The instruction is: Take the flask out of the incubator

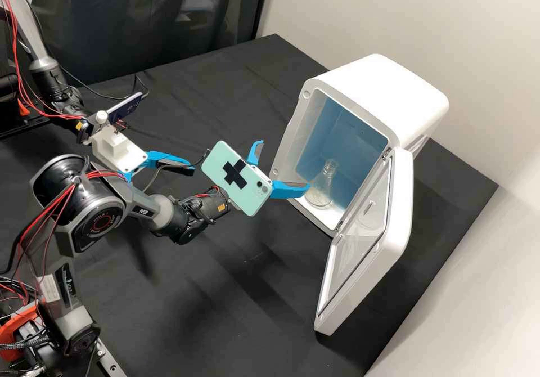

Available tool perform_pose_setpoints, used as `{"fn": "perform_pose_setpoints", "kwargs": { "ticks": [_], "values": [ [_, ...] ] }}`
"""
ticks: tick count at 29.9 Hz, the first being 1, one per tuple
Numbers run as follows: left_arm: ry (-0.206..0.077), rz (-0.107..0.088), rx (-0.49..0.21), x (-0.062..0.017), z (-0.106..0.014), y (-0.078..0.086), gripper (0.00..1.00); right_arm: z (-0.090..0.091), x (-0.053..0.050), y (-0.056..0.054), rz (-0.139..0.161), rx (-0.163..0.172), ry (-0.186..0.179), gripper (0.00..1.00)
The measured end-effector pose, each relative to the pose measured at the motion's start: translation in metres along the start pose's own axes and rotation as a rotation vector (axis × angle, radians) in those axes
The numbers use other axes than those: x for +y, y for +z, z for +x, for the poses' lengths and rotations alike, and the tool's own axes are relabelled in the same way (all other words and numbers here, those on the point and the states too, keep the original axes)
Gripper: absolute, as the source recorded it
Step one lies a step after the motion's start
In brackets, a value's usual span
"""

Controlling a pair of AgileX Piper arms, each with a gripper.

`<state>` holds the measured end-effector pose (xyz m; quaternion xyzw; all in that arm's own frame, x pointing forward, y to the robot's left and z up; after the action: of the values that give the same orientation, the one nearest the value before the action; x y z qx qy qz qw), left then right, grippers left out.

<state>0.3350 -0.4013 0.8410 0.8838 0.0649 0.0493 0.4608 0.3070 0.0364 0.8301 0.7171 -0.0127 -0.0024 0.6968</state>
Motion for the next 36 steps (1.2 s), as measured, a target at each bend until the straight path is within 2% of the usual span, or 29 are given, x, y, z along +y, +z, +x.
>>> {"fn": "perform_pose_setpoints", "kwargs": {
  "ticks": [20, 24, 36],
  "values": [
    [0.024, -0.016, 0.131, 0.0071, -0.002, -0.043, 1.00, 0.000, 0.000, 0.000, 0.000, 0.000, 0.000, 1.00],
    [0.028, -0.024, 0.149, 0.0077, -0.003, -0.047, 1.00, 0.000, 0.000, 0.000, 0.000, 0.000, 0.000, 1.00],
    [0.031, -0.025, 0.155, 0.0086, -0.003, -0.049, 1.00, 0.000, 0.000, 0.000, 0.000, 0.000, 0.000, 1.00]
  ]
}}
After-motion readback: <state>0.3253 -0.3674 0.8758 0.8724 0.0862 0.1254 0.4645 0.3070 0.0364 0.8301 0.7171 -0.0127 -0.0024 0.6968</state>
